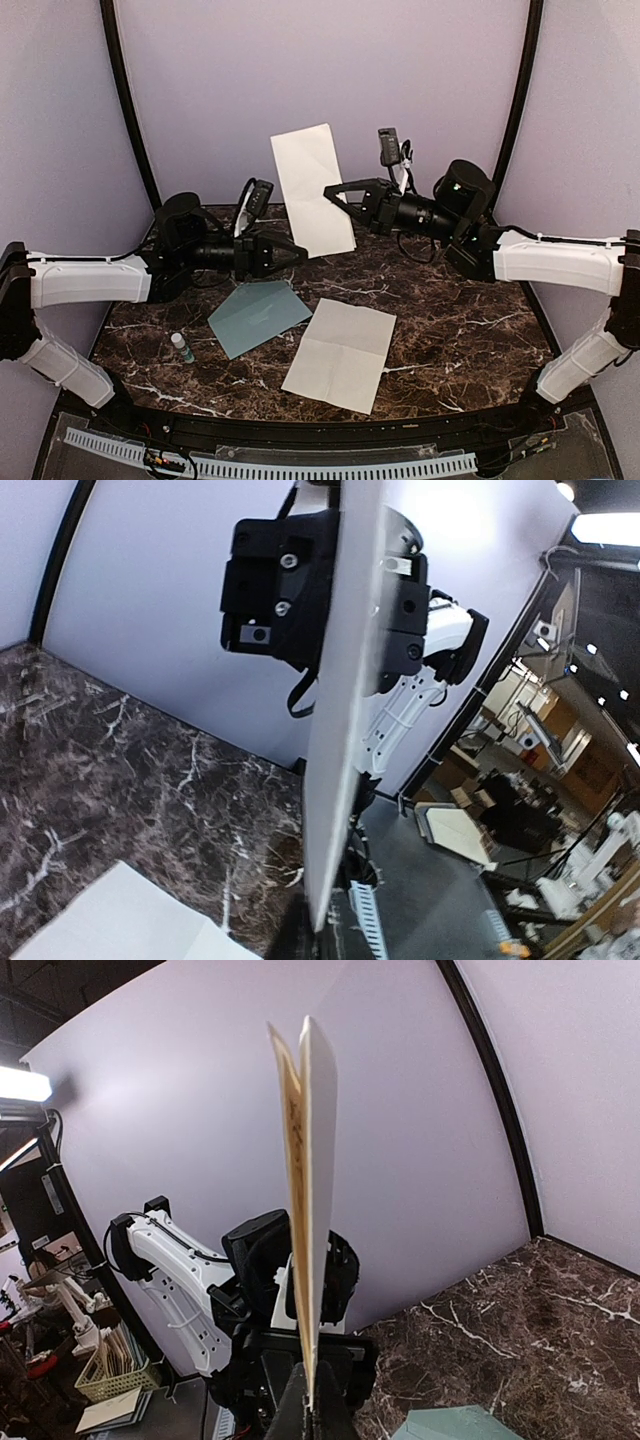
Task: Place the letter into the envelope and seal it
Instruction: Fold the letter.
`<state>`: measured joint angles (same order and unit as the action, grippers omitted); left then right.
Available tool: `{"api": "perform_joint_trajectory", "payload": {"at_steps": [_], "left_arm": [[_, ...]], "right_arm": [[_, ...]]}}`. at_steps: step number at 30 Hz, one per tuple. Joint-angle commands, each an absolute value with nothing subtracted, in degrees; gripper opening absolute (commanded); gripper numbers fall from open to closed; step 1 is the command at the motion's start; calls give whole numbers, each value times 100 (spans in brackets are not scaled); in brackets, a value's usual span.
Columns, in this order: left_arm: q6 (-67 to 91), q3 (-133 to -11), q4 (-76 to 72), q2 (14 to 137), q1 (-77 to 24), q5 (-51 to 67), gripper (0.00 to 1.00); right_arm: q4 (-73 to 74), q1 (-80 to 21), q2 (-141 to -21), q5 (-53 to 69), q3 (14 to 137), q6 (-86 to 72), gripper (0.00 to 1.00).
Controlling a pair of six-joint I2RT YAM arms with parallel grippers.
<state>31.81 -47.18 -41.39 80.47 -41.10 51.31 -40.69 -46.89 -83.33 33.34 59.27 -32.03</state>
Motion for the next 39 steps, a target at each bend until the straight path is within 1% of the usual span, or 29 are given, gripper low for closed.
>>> {"api": "perform_joint_trajectory", "payload": {"at_steps": [1,2,4,6,14,16,18,20,21,23,26,27,30,32,34,35,36,37,38,39], "left_arm": [[3056,-4723,-4042,7911,-4144,5055,49],[3012,-4739,-4021,7864,-4137,5019,71],[2914,-4817,-3906,7798,-4122,4847,88],[2858,-4950,-3756,7773,-4050,4724,93],[3010,-5351,-4249,7718,-3703,4584,95],[3048,-5420,-4348,7731,-3658,4531,93],[3174,-5449,-4510,7753,-3605,4539,87],[3334,-5452,-4690,7760,-3537,4582,81],[3411,-5455,-4736,7760,-3522,4598,75],[3488,-5473,-4838,7746,-3494,4627,68],[3538,-5478,-4918,7694,-3473,4633,62],[3547,-5473,-4924,7667,-3472,4628,57],[3586,-5421,-4970,7613,-3464,4641,51],[3645,-5403,-5028,7619,-3463,4711,43],[3701,-5379,-5088,7632,-3463,4781,19],[3703,-5361,-5102,7631,-3463,4843,13],[3674,-5357,-5101,7640,-3463,4878,3],[3652,-5349,-5086,7643,-3463,4922,1],[3592,-5346,-5029,7661,-3463,4948,0],[3567,-5344,-4993,7667,-3458,5019,0]], "right_arm": [[-4072,-4746,-8176,3240,5877,-3122,0],[-3983,-4746,-8163,3258,5890,-3087,0],[-3808,-4746,-8116,3308,5893,-3037,0],[-3609,-4746,-8067,3426,5886,-2966,0],[-3442,-4776,-8085,3929,5728,-3064,0],[-3508,-4796,-8103,3945,5680,-3105,0],[-3526,-4803,-8111,3955,5668,-3112,0],[-3507,-4808,-8134,3991,5687,-3104,0],[-3485,-4808,-8157,4009,5701,-3084,0],[-3458,-4808,-8206,4038,5724,-3076,0],[-3459,-4808,-8268,4058,5754,-3093,0],[-3461,-4803,-8282,4072,5759,-3086,0],[-3431,-4808,-8343,4102,5804,-3079,0],[-3406,-4808,-8377,4112,5832,-3081,0],[-3402,-4803,-8409,4094,5853,-3081,0],[-3401,-4805,-8413,4069,5861,-3077,0],[-3386,-4807,-8423,4055,5871,-3069,0],[-3362,-4806,-8432,4048,5905,-3064,0],[-3320,-4805,-8442,4044,5951,-3048,4],[-3271,-4807,-8461,4041,6013,-3024,11]]}}
